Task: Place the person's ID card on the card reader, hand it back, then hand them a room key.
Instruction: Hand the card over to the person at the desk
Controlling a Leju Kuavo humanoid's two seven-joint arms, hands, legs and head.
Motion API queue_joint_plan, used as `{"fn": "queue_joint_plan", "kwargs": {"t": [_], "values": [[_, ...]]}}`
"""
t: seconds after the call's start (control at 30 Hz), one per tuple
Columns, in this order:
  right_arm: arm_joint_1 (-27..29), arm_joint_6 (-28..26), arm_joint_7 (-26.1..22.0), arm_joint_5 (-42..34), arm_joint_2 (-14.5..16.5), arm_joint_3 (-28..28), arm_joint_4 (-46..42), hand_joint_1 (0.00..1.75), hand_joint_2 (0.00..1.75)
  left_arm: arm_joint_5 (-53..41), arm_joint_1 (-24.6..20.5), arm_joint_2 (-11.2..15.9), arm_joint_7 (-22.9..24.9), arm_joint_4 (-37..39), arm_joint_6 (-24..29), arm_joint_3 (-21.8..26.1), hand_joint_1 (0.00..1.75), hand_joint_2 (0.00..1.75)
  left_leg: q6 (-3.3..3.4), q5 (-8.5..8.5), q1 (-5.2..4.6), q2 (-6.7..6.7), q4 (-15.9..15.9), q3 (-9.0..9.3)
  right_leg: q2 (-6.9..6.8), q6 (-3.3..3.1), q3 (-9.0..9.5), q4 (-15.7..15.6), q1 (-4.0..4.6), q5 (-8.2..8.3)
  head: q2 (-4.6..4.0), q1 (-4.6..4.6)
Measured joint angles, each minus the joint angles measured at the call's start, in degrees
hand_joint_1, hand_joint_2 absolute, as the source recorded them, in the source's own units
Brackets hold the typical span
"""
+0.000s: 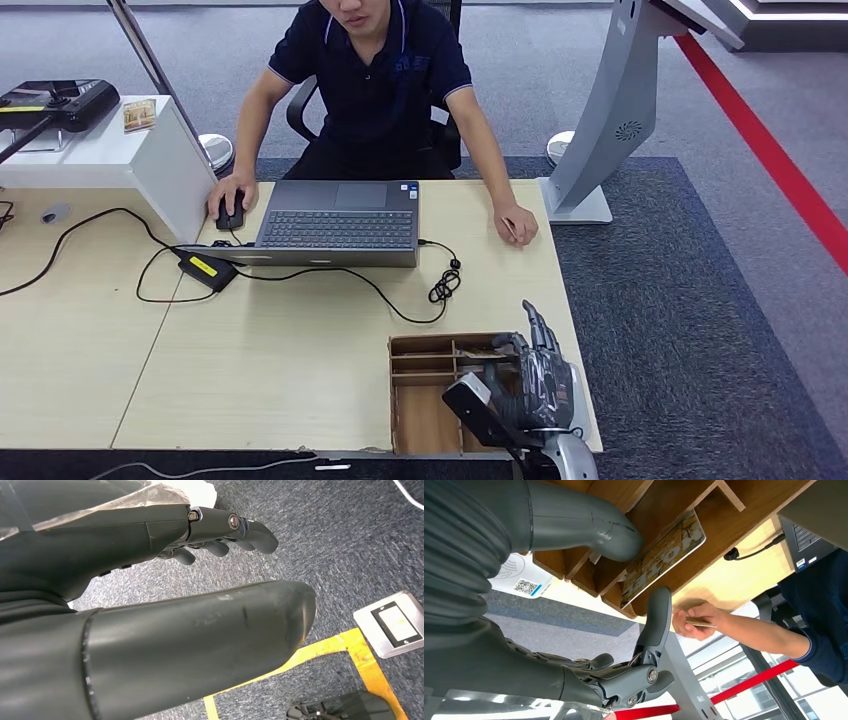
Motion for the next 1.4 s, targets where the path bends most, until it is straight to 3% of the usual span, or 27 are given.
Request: {"fn": "queue_joint_plan", "kwargs": {"t": [0.67,0.73,0.83,1.0,1.4], "values": [[0.00,0.00,-1.17,0.00,0.52,-0.49,0.37,0.89,1.75,-0.13,0.00,0.05,0.00,0.00,0.00,-0.01,0.00,0.00,0.00,0.00,0.00,0.00,0.00,0.00,0.00,0.00,0.00,0.00,0.00,0.00,0.00,0.00],[0.00,0.00,-1.29,0.00,0.57,-0.56,0.37,1.05,1.75,-0.20,0.00,0.05,0.00,0.00,0.00,0.00,0.00,0.00,0.00,0.00,0.00,0.00,0.00,0.00,0.00,0.00,0.00,0.00,0.00,0.00,0.00,0.00],[0.00,0.00,-1.41,0.00,0.65,-0.72,0.37,1.45,1.75,-0.24,0.00,0.05,0.00,0.00,0.00,-0.01,0.00,0.00,0.00,0.00,0.00,0.00,0.00,0.00,0.00,0.00,0.00,0.00,0.00,0.00,0.00,0.00],[0.02,0.00,-1.44,0.00,0.79,-0.91,0.37,1.70,1.75,-0.24,0.00,0.05,0.00,0.00,-0.01,0.00,0.00,0.00,0.00,0.00,0.00,0.00,0.00,0.00,0.00,0.00,0.00,0.00,0.00,0.00,0.00,0.00],[-0.11,-0.17,-1.44,0.00,1.07,-1.32,0.37,1.75,1.75,-0.24,0.00,0.05,0.00,0.00,-0.18,-0.01,0.00,0.00,0.00,0.00,0.00,0.00,0.00,0.00,0.00,0.00,0.00,0.00,0.00,0.00,0.00,0.00]]}}
